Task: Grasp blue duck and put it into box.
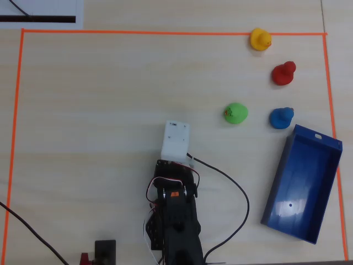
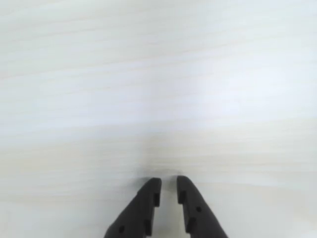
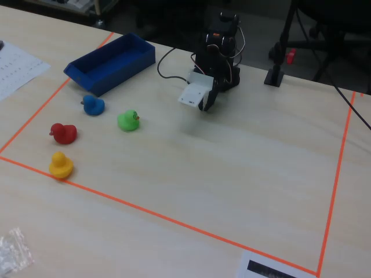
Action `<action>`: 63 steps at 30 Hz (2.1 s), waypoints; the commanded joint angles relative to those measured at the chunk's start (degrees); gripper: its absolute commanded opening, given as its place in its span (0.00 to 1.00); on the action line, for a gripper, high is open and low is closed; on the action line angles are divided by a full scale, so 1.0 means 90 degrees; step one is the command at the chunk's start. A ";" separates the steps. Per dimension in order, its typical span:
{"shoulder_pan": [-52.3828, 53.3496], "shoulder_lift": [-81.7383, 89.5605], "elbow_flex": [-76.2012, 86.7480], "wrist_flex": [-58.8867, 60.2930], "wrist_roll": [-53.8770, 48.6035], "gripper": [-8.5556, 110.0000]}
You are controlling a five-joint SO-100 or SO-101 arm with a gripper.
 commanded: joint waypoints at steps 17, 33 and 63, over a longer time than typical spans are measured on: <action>-0.0137 0.0000 -0.0010 0.0137 0.0166 0.07; 0.4092 -0.4014 -0.3936 -0.3271 -0.0371 0.31; 0.6260 -0.9365 -0.6689 -0.6904 -0.0400 0.42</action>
